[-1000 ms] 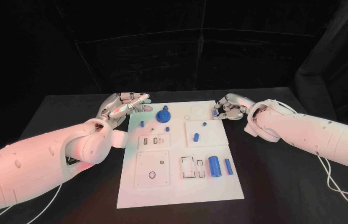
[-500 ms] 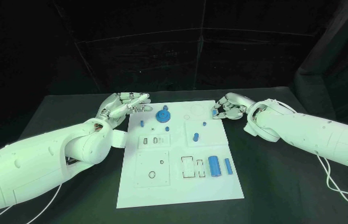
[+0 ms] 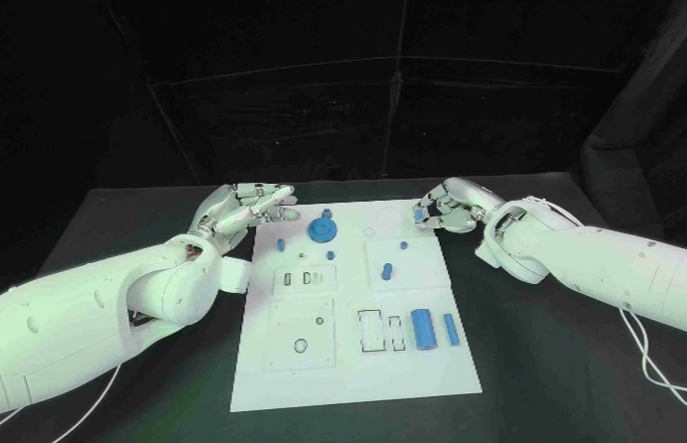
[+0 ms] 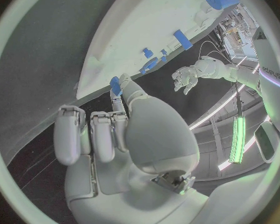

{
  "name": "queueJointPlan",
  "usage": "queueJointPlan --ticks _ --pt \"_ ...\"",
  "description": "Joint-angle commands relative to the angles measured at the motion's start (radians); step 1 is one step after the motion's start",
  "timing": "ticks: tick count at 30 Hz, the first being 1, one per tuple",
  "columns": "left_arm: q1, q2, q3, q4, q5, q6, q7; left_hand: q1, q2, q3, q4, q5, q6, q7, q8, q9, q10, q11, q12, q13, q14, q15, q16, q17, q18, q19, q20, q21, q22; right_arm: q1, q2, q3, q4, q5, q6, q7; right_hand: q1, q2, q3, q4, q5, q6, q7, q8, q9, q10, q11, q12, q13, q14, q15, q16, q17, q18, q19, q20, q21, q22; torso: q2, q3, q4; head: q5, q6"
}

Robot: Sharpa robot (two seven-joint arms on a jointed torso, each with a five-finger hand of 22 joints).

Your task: Assemble the parts on the task board

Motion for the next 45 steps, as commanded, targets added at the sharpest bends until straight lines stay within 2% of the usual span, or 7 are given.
queueJointPlan --ticks 1,2,9,16,27,33,45 --pt "0.001 0.000 0.001 0.002 -0.003 0.002 0.003 0.002 0.010 -0.001 -0.006 -0.004 0.005 0.003 -0.004 0.000 0.002 0.005 -0.005 -0.001 0.004 0.001 -0.005 0.001 0.015 0.005 0.000 -0.005 -0.001 0.003 -0.005 0.001 0.043 -0.007 -0.079 -0.052 -0.008 0.016 0.009 0.004 0.001 0.041 -0.029 0.014 0.010 0.060 -0.006 -0.003 0.203 0.091 -0.007 0.004 0.193 -0.012 0.001 -0.005 0.001 0.024 -0.003 -0.0020 0.0006 0.004 -0.002" --pt "0.001 0.000 0.001 0.001 -0.003 0.002 0.003 0.002 0.010 -0.001 -0.006 -0.004 0.005 0.003 -0.004 0.000 0.002 0.005 -0.005 -0.001 0.004 0.001 -0.005 0.001 0.015 0.005 0.000 -0.005 -0.001 0.003 -0.007 0.001 0.062 -0.011 -0.077 -0.067 -0.014 0.014 0.009 0.006 0.000 0.038 -0.027 0.012 0.009 0.059 -0.005 -0.004 0.203 0.090 -0.006 0.004 0.192 -0.012 0.001 -0.005 0.002 0.025 -0.003 -0.0014 0.0002 0.006 -0.002" --pt "0.001 0.004 0.001 -0.008 -0.002 0.002 0.004 0.002 0.010 -0.001 -0.006 -0.004 0.005 0.003 -0.004 0.000 0.002 0.005 -0.005 -0.001 0.004 0.001 -0.005 0.001 0.015 0.005 0.000 -0.005 -0.001 0.005 0.014 0.002 0.190 -0.061 -0.055 -0.190 -0.030 0.008 0.015 0.009 -0.002 0.029 -0.024 0.004 0.005 0.055 -0.002 -0.011 0.197 0.089 -0.004 0.001 0.186 -0.013 0.003 -0.004 0.002 0.027 -0.014 -0.0073 0.0025 0.016 -0.010" --pt "0.002 0.006 0.001 -0.015 0.006 0.002 0.005 0.002 0.011 -0.001 -0.007 -0.004 0.006 0.002 -0.004 0.000 0.002 0.005 -0.005 -0.001 0.004 0.001 -0.006 0.001 0.015 0.005 0.000 -0.005 -0.001 0.005 0.092 0.002 0.241 -0.149 -0.019 -0.270 -0.031 0.006 0.016 0.009 -0.002 0.028 -0.023 0.003 0.005 0.054 -0.001 -0.013 0.197 0.089 -0.004 0.000 0.184 -0.013 0.003 -0.003 0.002 0.026 -0.021 -0.0113 0.0063 0.033 -0.023" --pt "0.003 0.007 0.001 -0.018 0.008 -0.001 0.006 0.002 0.011 -0.001 -0.007 -0.004 0.006 0.002 -0.004 0.000 0.003 0.005 -0.005 -0.001 0.004 0.001 -0.006 0.001 0.015 0.005 0.000 -0.005 -0.001 -0.009 0.218 0.000 0.225 -0.260 0.048 -0.345 -0.033 -0.002 0.026 0.001 0.014 0.027 -0.022 -0.001 0.003 0.053 0.000 -0.013 0.197 0.089 -0.003 0.000 0.184 -0.013 0.003 -0.002 0.002 0.027 -0.025 -0.0159 0.0082 0.054 -0.038" --pt "0.003 0.008 0.001 -0.017 0.011 -0.001 0.006 0.002 0.011 -0.001 -0.007 -0.004 0.006 0.002 -0.004 0.000 0.003 0.005 -0.005 -0.001 0.004 0.001 -0.006 0.001 0.015 0.005 0.000 -0.005 -0.001 -0.033 0.263 -0.001 0.211 -0.290 0.067 -0.377 -0.042 -0.010 0.029 0.000 0.023 0.029 -0.021 -0.002 0.003 0.053 0.001 -0.013 0.197 0.088 -0.002 -0.001 0.182 -0.013 0.004 -0.001 0.002 0.027 -0.025 -0.0124 0.0045 0.061 -0.043" --pt "0.003 0.012 0.001 -0.016 0.012 0.002 0.006 0.002 0.011 -0.001 -0.007 -0.004 0.006 0.002 -0.004 0.000 0.003 0.005 -0.005 -0.001 0.004 0.001 -0.006 0.001 0.015 0.005 0.000 -0.005 -0.001 -0.058 0.293 -0.002 0.194 -0.329 0.079 -0.394 -0.050 -0.017 0.030 0.000 0.024 0.030 -0.021 -0.003 0.002 0.053 0.001 -0.014 0.197 0.088 -0.001 -0.002 0.181 -0.013 0.004 -0.001 0.001 0.026 -0.024 -0.0113 0.0058 0.062 -0.051"
